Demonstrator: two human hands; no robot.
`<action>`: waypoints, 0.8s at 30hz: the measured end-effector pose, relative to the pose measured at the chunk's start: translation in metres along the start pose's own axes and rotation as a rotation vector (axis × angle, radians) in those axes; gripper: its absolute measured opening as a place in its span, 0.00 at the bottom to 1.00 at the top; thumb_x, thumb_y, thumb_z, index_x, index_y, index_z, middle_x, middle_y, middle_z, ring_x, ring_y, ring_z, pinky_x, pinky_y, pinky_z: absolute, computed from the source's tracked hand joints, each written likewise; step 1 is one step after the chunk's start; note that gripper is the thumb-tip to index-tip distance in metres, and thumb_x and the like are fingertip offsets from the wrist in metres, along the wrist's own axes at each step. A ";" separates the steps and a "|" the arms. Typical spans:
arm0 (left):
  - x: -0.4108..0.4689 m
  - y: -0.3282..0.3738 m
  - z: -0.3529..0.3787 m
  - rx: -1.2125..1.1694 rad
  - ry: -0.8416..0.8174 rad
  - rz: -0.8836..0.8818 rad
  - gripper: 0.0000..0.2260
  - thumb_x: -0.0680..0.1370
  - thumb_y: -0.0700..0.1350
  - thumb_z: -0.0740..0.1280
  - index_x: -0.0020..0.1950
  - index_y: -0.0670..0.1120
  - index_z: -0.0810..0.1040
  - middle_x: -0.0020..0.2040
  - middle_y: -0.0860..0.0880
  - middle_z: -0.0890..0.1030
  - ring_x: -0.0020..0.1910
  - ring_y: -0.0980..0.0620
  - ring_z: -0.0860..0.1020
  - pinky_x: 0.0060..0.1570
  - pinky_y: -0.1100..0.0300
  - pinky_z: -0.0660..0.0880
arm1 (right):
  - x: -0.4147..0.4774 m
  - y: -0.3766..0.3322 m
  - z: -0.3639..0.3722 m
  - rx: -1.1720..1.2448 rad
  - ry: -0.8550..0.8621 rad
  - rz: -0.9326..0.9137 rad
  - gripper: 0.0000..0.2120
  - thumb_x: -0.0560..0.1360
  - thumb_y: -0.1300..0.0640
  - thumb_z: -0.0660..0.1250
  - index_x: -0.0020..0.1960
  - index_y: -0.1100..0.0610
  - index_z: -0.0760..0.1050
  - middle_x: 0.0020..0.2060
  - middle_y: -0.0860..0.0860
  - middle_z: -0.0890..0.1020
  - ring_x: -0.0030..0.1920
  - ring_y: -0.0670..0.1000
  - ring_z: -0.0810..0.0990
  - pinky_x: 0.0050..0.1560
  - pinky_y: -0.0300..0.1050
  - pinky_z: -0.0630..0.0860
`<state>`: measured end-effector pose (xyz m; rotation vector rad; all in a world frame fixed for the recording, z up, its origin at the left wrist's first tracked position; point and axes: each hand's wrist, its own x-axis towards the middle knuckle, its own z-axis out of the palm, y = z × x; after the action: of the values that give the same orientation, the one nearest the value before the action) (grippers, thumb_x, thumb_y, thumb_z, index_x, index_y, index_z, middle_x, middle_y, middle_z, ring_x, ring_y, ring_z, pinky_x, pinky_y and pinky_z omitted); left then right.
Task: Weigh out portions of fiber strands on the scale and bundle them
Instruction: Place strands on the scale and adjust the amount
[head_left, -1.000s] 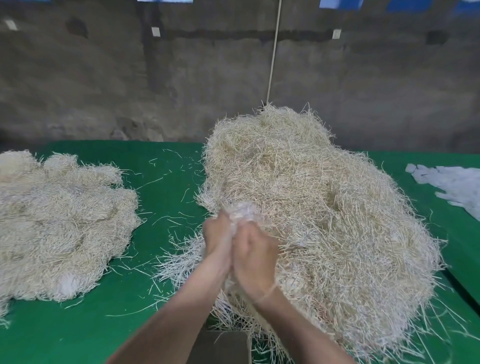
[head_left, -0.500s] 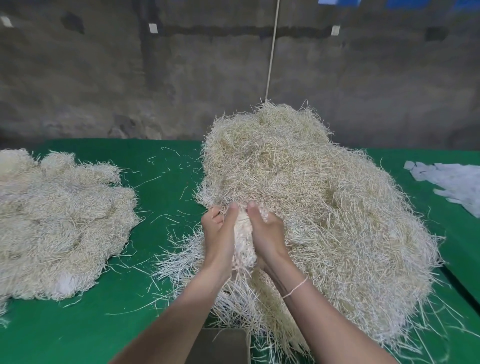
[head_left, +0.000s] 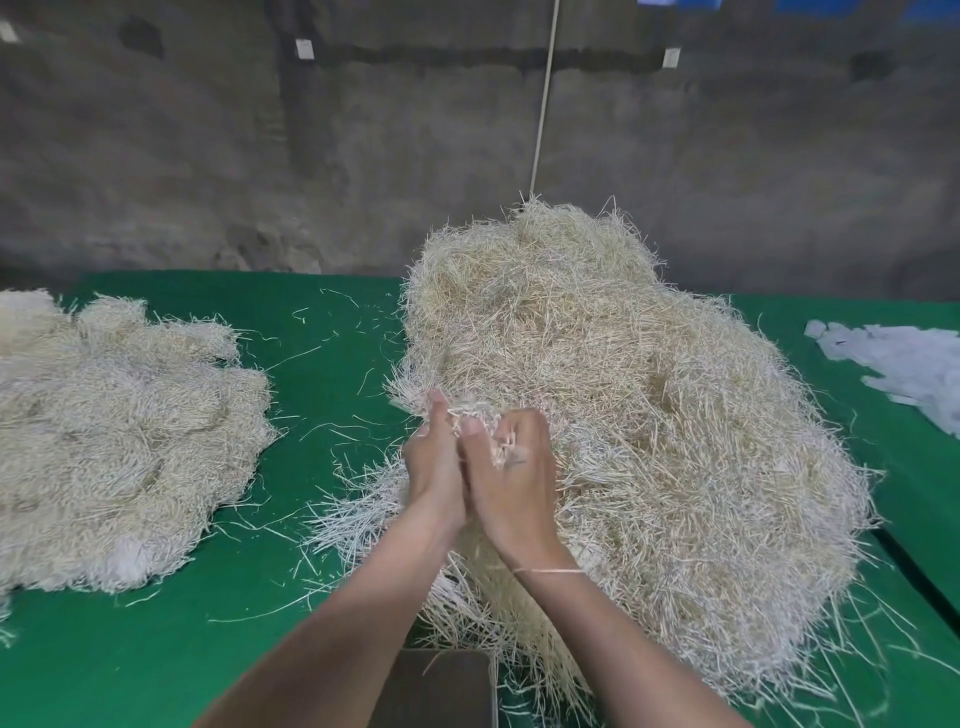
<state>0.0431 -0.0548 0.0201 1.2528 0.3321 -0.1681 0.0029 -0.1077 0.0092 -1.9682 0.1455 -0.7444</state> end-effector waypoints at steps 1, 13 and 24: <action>-0.005 -0.004 0.002 0.035 -0.070 0.041 0.16 0.79 0.57 0.60 0.46 0.45 0.79 0.36 0.50 0.79 0.33 0.56 0.79 0.32 0.63 0.76 | 0.009 -0.003 -0.003 -0.020 0.003 0.032 0.18 0.72 0.36 0.57 0.49 0.50 0.65 0.47 0.43 0.69 0.43 0.42 0.68 0.40 0.29 0.65; -0.004 0.002 -0.002 0.146 -0.027 0.174 0.14 0.78 0.54 0.64 0.35 0.51 0.70 0.26 0.57 0.70 0.21 0.65 0.68 0.28 0.62 0.63 | 0.007 0.001 0.000 0.267 -0.132 0.340 0.20 0.82 0.47 0.48 0.66 0.50 0.72 0.39 0.40 0.75 0.34 0.35 0.70 0.42 0.33 0.71; 0.008 -0.003 -0.003 0.333 -0.027 0.519 0.20 0.76 0.62 0.60 0.61 0.50 0.69 0.57 0.53 0.74 0.56 0.56 0.74 0.50 0.66 0.73 | 0.026 0.009 -0.009 0.576 -0.247 0.674 0.36 0.68 0.34 0.65 0.67 0.57 0.69 0.62 0.58 0.76 0.64 0.56 0.74 0.66 0.57 0.67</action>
<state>0.0494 -0.0526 0.0133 1.6225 -0.0566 0.2134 0.0206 -0.1294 0.0158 -1.3140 0.3752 -0.0745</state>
